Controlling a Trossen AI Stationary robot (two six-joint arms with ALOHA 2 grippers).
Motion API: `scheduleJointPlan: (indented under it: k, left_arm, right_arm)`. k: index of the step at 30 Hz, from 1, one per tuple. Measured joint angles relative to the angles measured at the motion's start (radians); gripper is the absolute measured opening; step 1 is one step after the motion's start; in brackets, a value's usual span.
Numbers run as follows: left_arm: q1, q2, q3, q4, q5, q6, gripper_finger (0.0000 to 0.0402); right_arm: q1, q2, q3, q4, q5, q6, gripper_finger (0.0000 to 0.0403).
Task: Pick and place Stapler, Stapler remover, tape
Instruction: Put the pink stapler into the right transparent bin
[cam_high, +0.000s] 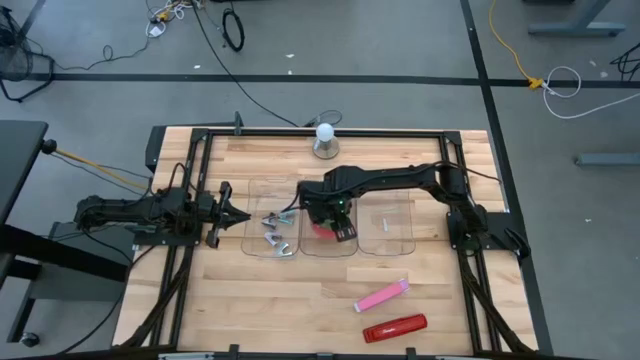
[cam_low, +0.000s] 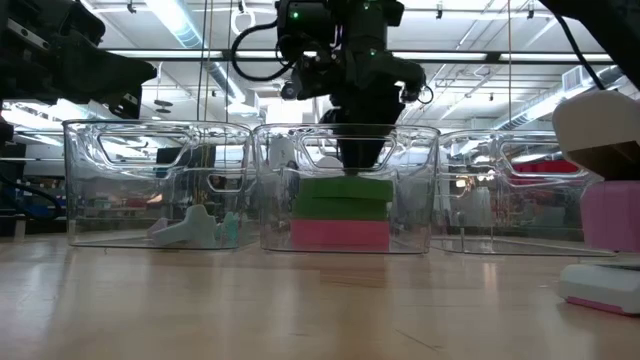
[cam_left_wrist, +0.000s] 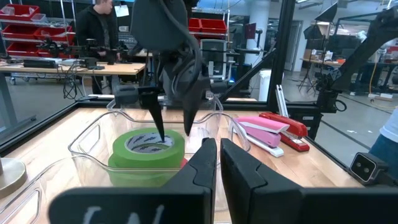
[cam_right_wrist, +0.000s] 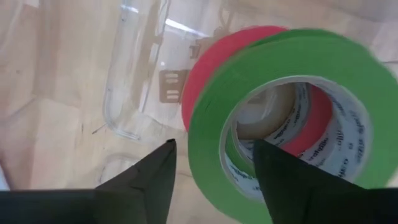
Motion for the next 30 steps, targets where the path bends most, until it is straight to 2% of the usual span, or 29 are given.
scheduleJointPlan:
  k: [17, 30]
  left_arm:
    - [0.0, 0.0, 0.0, 0.0, 0.0, 0.0, 0.0025]
    - [0.0, 0.0, 0.0, 0.0, 0.0, 0.0, 0.0025]
  right_arm:
    - [0.037, -0.201, 0.0, 0.029, 0.049, 0.0, 0.0222]
    - [0.123, -0.259, 0.0, 0.042, 0.05, 0.106, 0.0222]
